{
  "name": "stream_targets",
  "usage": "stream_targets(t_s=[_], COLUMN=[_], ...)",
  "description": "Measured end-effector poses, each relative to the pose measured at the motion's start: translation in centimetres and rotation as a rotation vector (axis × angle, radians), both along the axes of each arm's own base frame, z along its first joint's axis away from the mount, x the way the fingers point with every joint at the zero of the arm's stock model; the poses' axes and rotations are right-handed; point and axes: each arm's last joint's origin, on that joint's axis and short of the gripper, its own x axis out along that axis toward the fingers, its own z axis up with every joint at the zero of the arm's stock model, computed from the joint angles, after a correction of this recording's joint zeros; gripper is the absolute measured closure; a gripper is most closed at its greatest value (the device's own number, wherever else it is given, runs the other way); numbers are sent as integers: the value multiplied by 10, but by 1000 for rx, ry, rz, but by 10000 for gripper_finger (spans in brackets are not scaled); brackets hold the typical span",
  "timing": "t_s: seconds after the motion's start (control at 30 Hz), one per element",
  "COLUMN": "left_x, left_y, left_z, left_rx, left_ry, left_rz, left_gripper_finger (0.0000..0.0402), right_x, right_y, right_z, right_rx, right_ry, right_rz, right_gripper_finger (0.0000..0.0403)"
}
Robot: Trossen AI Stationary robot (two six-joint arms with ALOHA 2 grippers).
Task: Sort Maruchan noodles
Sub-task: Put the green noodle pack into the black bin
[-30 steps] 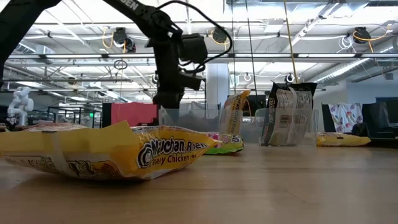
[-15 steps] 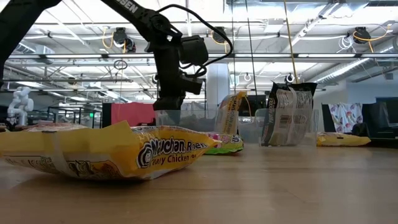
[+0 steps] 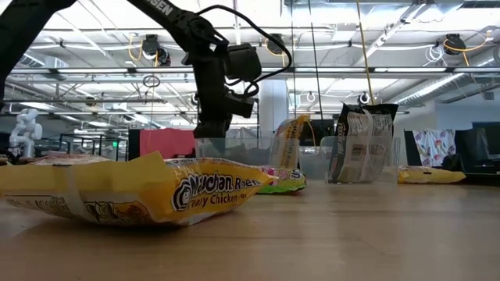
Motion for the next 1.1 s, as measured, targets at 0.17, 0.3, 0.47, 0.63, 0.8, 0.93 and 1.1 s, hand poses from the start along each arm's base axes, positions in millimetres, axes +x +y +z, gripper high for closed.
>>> stream_targets(t_s=[0.17, 0.3, 0.47, 0.63, 0.8, 0.93, 1.1], left_x=[-3, -5, -8, -10, -8, -6, -4], left_y=[-1, 0, 2, 0, 1, 1, 1], left_z=[13, 25, 40, 56, 57, 58, 59], left_rx=[15, 19, 1, -26, -87, -135, -195], left_ry=[-42, -109, -245, -414, -583, -698, -828], left_rz=[20, 64, 190, 333, 538, 676, 839], left_gripper_finger=[400, 400, 401, 401, 401, 401, 401], right_x=[0, 0, 0, 1, 2, 2, 2], right_y=[0, 0, 0, 0, 0, 0, 0], right_z=[0, 1, 1, 2, 3, 3, 3], right_rx=[1, 1, 2, 0, -2, -2, -2], right_ry=[-2, -7, -7, -18, -35, -36, -36], right_rz=[-1, -1, -1, -1, -1, -1, -1], right_gripper_finger=[403, 403, 403, 403, 403, 403, 403])
